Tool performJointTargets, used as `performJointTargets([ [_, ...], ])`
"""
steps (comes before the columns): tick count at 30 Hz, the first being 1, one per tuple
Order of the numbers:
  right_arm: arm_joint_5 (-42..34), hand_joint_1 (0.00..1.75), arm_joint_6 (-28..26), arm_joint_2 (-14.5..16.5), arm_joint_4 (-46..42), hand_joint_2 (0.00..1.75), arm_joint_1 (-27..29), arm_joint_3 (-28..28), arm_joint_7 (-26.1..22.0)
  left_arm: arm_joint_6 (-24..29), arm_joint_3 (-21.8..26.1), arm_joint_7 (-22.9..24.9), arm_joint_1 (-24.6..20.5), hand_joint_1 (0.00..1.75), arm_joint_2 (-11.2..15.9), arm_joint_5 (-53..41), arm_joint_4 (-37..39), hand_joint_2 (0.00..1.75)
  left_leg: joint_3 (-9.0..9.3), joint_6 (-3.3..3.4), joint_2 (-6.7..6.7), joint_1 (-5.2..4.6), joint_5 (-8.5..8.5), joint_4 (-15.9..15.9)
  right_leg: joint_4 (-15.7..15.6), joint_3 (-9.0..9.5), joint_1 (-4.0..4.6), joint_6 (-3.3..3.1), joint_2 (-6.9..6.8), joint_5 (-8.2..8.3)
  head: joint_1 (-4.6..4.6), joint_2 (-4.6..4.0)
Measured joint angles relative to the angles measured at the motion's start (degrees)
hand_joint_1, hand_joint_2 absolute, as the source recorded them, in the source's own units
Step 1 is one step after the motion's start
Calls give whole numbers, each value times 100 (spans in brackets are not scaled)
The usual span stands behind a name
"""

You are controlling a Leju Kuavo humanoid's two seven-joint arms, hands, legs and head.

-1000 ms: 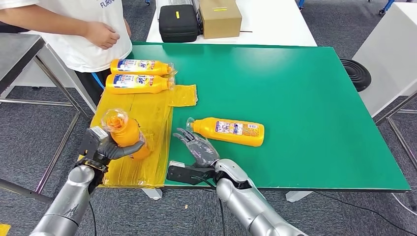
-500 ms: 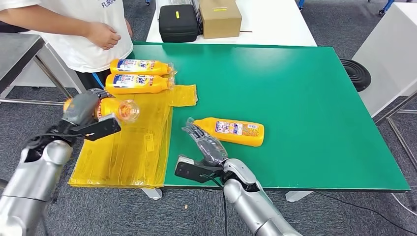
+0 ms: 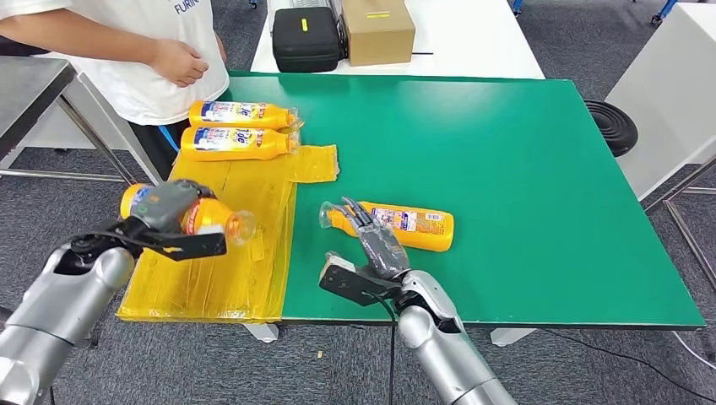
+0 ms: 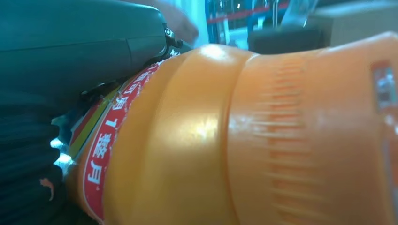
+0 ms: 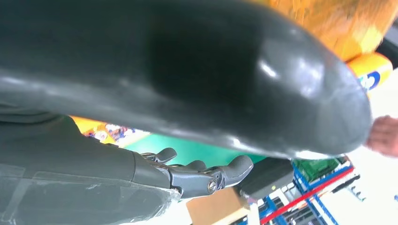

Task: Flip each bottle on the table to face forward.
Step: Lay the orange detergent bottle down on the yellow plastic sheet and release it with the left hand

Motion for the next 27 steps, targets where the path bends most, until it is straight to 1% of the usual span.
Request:
performJointTargets([
  [4,-57,0,-18,-39,-248,0,50,-151,51,115,-180,28,154,175,-55,22,358,175,-1,-1,1,1,0,0,0,-2,0,0,0,0,1,0],
  [7,-72,0,-32,-50,-388,0,98,-234,95,119,-280,41,131,175,-170,-12,657,175,0,0,-2,0,0,0,-1,0,-1,0,-2,0,1,0],
  [16,-44,0,-75,-60,-720,0,362,-416,168,74,-639,-72,-416,175,-557,-156,1682,175,14,-2,-7,0,2,0,-1,16,0,0,-6,1,-2,0],
  [27,10,0,-94,-77,-802,0,527,-479,147,-409,-1065,-190,-940,175,-795,-266,2353,175,20,-3,-7,0,4,0,0,26,-1,0,-6,1,-1,0],
])
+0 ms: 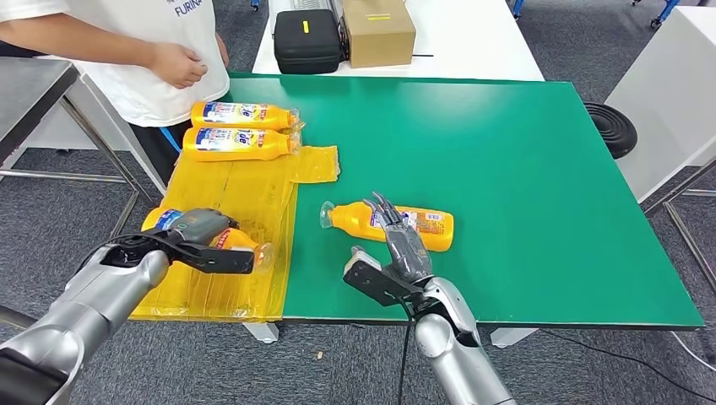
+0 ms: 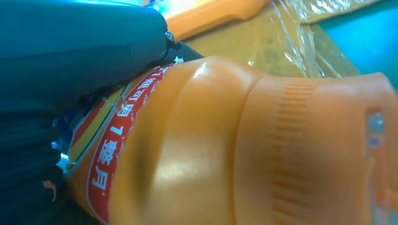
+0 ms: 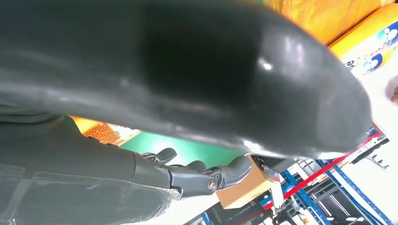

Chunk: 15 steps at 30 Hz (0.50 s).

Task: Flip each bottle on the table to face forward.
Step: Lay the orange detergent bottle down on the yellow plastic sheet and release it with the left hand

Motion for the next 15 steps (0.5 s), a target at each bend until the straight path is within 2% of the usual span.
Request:
performJointTargets([
  [5,-28,0,0,4,45,0,-10,0,-79,-85,-174,-38,-104,174,-16,6,228,175,2,0,0,0,0,0,0,3,0,0,0,0,-1,0],
  [9,-44,0,0,6,91,0,-27,0,-97,-155,-273,-80,-139,159,-17,39,340,175,5,-1,1,0,-1,-2,1,4,1,0,1,0,-1,0],
  [10,-57,0,0,6,104,0,-34,0,-107,-185,-297,-92,-148,143,-19,58,370,175,6,-1,1,1,-1,-2,1,5,1,0,1,0,-1,0],
  [13,-91,0,-3,7,158,0,-73,0,-158,-224,-378,-103,-181,39,-33,98,474,175,13,-2,1,0,-1,-2,1,12,1,0,1,0,0,0],
  [14,-98,0,-8,8,182,0,-92,0,-176,-229,-406,-103,-197,14,-41,110,520,175,17,-2,1,0,-2,-3,1,15,1,-1,1,0,0,0],
  [15,-106,0,-14,8,209,0,-112,0,-191,-241,-435,-106,-217,3,-50,127,568,175,20,-3,0,0,-2,-3,1,18,1,-1,1,0,-1,0],
])
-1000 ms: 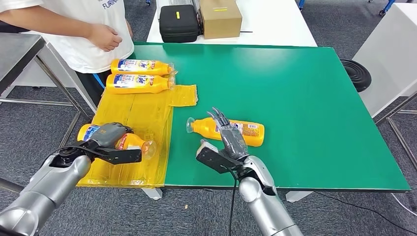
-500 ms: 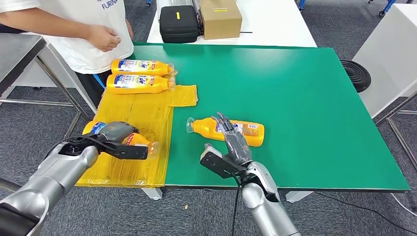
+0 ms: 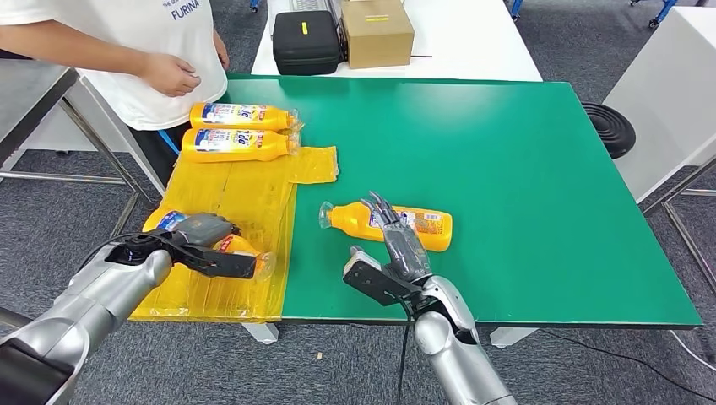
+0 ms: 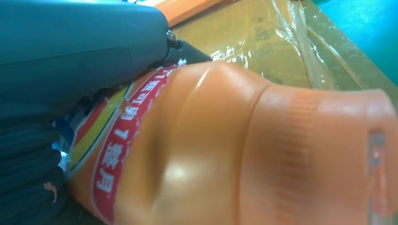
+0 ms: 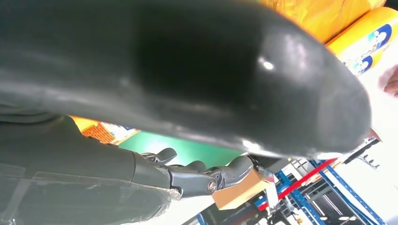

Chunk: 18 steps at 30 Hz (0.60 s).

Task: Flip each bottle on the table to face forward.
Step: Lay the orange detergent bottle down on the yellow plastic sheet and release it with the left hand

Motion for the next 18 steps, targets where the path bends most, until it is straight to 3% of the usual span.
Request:
performJointTargets([
  [18,-77,0,-81,33,288,0,-93,2,-78,-407,-204,-211,-206,0,-44,291,384,175,30,-2,-2,0,-1,-1,0,33,0,-1,0,-1,0,0],
])
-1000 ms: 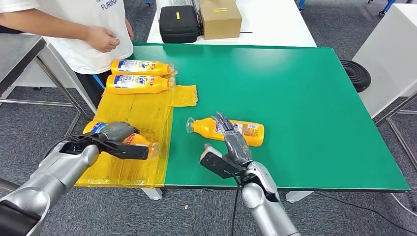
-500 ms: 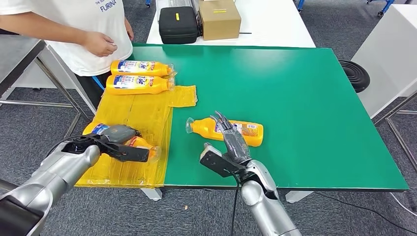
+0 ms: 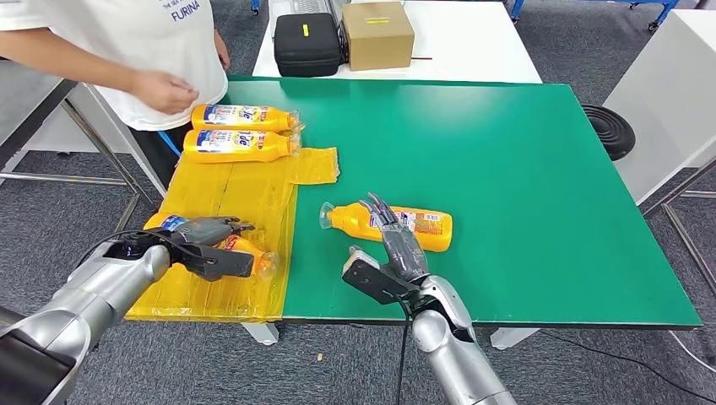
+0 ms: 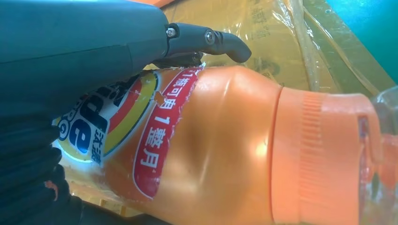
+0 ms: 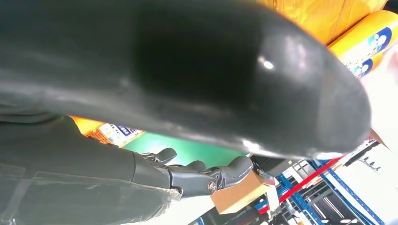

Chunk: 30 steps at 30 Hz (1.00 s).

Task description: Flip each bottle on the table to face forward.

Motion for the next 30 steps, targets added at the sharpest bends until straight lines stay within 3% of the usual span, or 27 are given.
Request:
performJointTargets([
  [6,-13,0,-13,0,43,0,-8,0,-11,-85,-14,-179,-36,0,30,273,-7,175,2,0,0,0,1,0,0,2,0,0,0,0,1,0],
  [11,-40,0,-13,-4,57,0,-3,0,-22,-202,-18,-323,-38,0,251,670,-257,175,-3,0,2,1,1,0,1,-7,1,0,2,1,0,0],
  [24,-221,0,24,-39,120,0,-67,28,-89,-716,160,-272,227,0,1393,2231,-2147,175,-47,0,1,7,3,0,4,-48,4,0,0,0,1,0],
  [30,-187,0,42,-40,99,0,-84,44,-10,-738,302,-265,445,0,1716,2474,-2798,175,-50,-1,1,7,3,0,3,-51,3,0,0,0,2,0],
])
